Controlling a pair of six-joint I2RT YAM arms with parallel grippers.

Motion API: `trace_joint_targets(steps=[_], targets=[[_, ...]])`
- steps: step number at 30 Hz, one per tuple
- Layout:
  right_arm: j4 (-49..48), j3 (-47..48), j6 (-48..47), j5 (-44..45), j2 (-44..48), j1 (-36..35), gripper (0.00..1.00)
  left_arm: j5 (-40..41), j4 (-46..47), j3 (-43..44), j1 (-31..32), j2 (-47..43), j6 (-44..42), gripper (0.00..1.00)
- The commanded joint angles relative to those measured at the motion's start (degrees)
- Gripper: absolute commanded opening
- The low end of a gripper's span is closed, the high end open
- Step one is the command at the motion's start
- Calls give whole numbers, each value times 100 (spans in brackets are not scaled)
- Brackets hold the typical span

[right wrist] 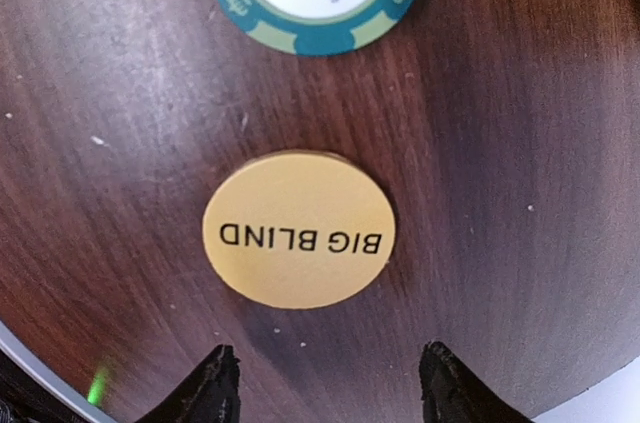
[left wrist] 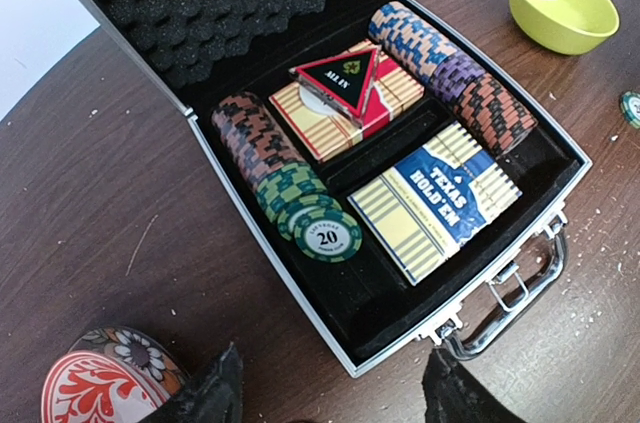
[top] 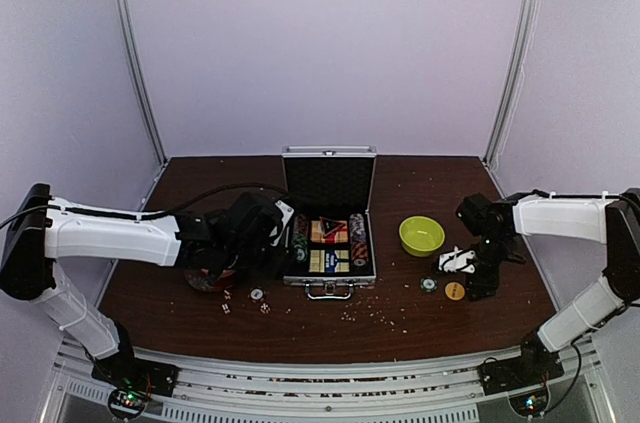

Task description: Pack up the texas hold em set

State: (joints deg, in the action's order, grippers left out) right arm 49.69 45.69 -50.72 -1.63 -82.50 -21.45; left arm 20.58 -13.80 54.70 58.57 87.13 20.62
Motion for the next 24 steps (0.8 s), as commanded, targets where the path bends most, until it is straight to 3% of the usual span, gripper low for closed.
trace_joint_targets(steps=[1, 15, 24], targets=[[-405, -49, -390, 260, -297, 10, 58, -45, 246, -133, -12, -74, -19, 63], [-570, 75, -473, -250, -785, -523, 29, -32, 276, -171, -7, -18, 21, 63], [-792, 336, 56, -501, -1049, -1777, 28, -46, 274, -246, -11, -88, 29, 63]])
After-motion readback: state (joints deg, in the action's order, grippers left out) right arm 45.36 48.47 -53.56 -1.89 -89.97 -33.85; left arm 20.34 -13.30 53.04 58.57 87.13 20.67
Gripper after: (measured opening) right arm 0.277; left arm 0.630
